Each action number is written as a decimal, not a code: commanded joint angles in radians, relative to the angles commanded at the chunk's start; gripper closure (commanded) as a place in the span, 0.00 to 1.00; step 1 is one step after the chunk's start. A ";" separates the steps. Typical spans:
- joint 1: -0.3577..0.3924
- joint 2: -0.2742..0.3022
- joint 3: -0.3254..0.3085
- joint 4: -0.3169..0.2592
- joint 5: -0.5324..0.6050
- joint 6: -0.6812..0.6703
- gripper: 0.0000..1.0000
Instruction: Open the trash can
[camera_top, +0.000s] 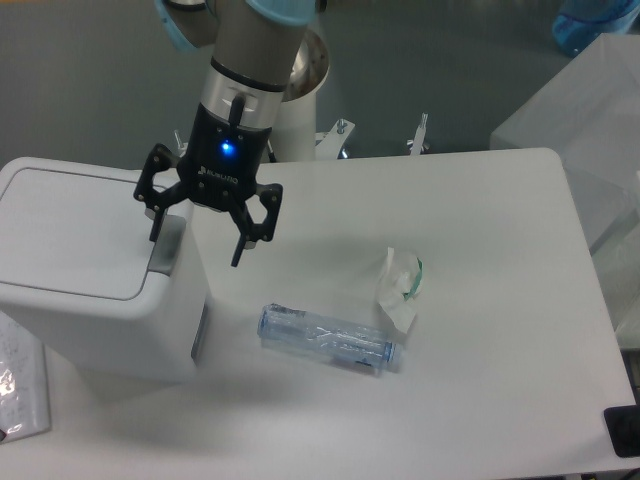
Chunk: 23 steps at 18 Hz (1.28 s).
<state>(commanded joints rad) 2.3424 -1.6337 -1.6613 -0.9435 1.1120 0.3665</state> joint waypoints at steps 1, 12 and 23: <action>0.000 0.000 -0.002 0.002 0.018 0.015 0.00; -0.002 -0.021 -0.006 0.002 0.035 0.019 0.00; -0.002 -0.029 -0.011 0.002 0.035 0.019 0.00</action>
<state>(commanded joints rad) 2.3409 -1.6628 -1.6720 -0.9419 1.1474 0.3850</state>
